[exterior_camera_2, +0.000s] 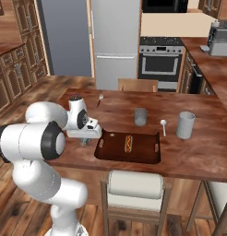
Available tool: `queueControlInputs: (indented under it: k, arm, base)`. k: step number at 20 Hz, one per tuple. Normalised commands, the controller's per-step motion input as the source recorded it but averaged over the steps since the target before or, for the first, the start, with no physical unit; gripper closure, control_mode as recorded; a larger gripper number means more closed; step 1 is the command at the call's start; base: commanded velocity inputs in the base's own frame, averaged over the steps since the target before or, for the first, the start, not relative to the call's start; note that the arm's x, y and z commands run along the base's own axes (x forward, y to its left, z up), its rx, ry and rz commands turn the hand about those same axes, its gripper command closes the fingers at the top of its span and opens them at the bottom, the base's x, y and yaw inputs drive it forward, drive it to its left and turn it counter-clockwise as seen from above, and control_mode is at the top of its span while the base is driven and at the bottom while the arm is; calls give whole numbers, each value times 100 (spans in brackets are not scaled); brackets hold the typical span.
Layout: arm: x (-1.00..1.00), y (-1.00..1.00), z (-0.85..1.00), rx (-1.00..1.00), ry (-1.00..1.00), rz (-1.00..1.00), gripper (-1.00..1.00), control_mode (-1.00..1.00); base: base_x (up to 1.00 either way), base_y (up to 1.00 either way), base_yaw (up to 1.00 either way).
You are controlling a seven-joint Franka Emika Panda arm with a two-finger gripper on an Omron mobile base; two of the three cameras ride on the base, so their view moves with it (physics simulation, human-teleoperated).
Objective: Take the tongs from the drawer on the left and place them on the dining counter next to the tray containing the hot dog.
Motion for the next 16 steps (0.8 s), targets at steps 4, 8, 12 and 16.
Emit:
queueControlInputs:
  k: [4,8,12,16]
  arm:
    - [7,0,-27,0,0,0,100,-100]
    - [0,0,-19,0,0,0,100,-100]
    - [0,0,-21,0,0,0,100,-100]
    - [0,0,-26,0,0,0,100,-100]
  base:
    - [0,0,0]
    - [0,0,0]
    - [0,0,0]
    - [0,0,0]
